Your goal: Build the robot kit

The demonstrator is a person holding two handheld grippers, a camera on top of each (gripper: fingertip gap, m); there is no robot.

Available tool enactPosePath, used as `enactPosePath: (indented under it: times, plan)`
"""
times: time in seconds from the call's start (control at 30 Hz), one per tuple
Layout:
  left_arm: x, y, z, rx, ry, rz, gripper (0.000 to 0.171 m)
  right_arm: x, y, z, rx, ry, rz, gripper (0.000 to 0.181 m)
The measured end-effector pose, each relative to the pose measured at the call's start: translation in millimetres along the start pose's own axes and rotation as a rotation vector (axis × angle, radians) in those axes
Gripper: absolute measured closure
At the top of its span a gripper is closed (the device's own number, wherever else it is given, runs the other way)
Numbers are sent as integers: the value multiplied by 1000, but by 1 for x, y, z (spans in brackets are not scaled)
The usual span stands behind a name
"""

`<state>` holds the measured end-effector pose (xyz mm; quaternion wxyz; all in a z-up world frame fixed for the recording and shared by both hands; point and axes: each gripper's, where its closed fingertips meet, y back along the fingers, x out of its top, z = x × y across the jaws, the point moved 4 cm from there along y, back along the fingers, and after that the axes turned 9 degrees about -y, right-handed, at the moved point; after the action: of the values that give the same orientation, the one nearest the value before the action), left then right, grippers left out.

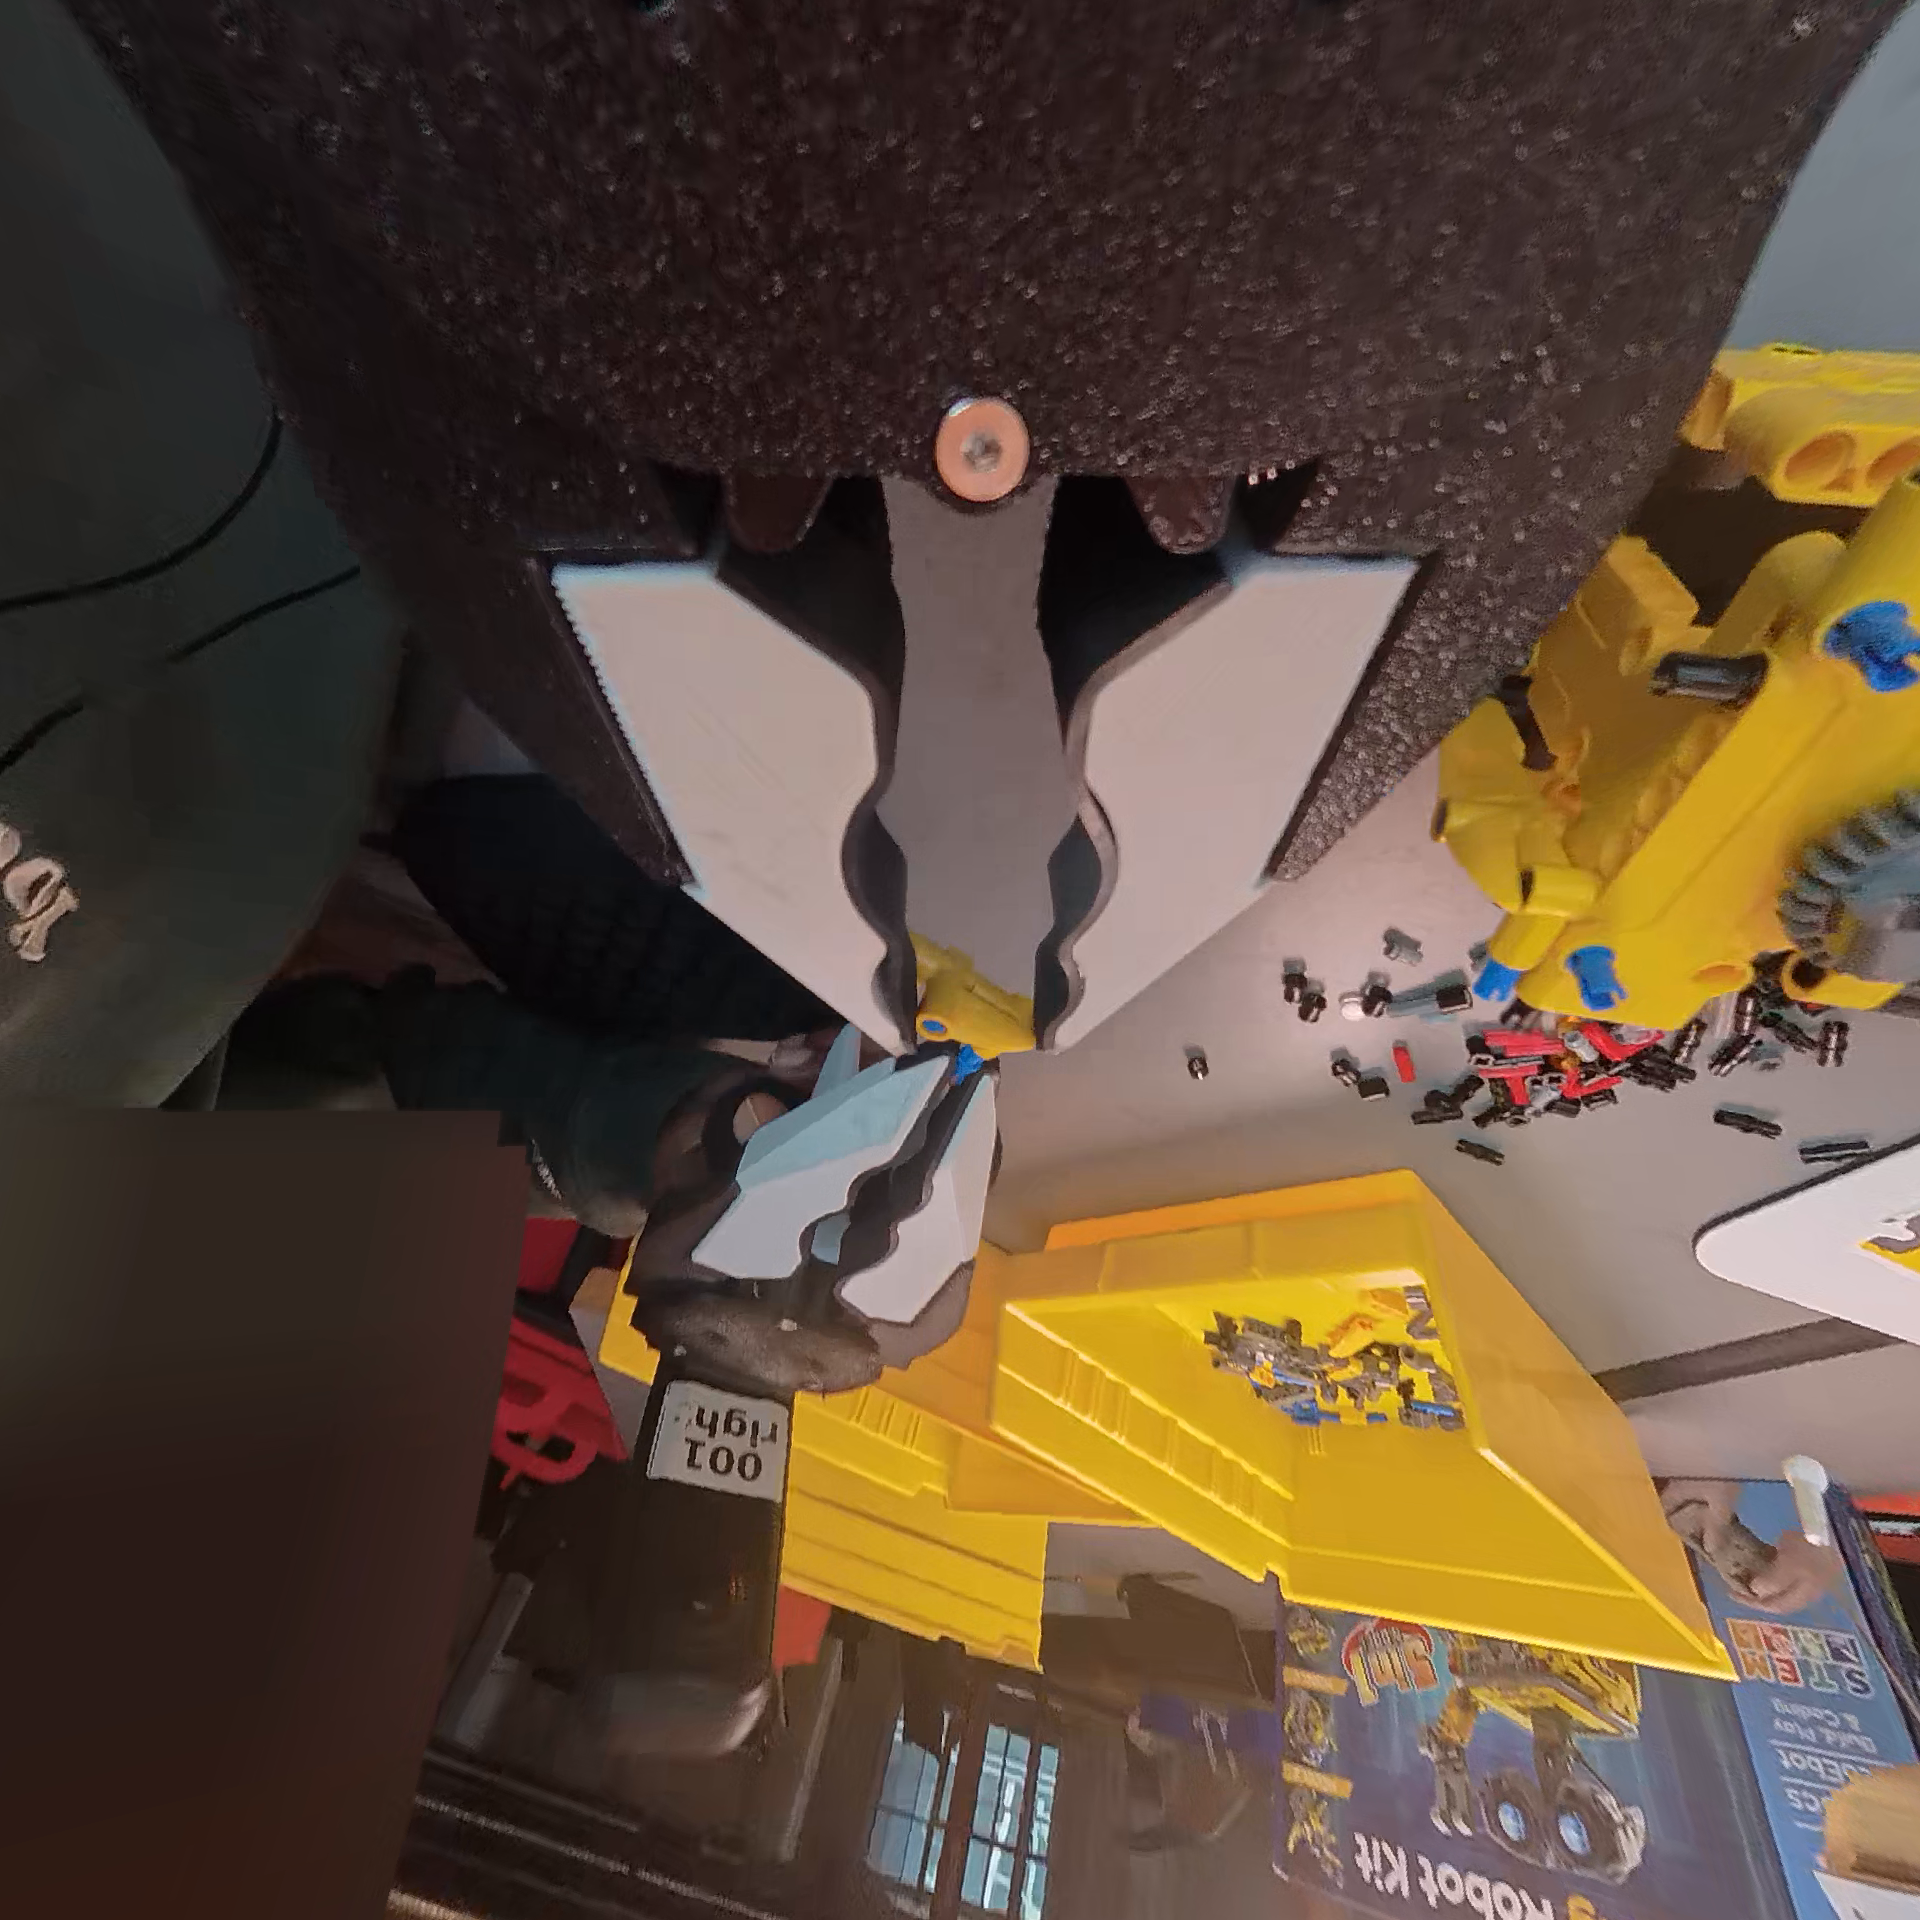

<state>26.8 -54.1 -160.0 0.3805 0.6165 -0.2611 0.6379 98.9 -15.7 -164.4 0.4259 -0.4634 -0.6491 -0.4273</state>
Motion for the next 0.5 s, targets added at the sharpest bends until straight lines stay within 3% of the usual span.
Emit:
enactPosePath:
  times: [0.5]
  plan:
    - [45,3,8,76,-20,263,151,38,5,-16,-112,55,360,179]
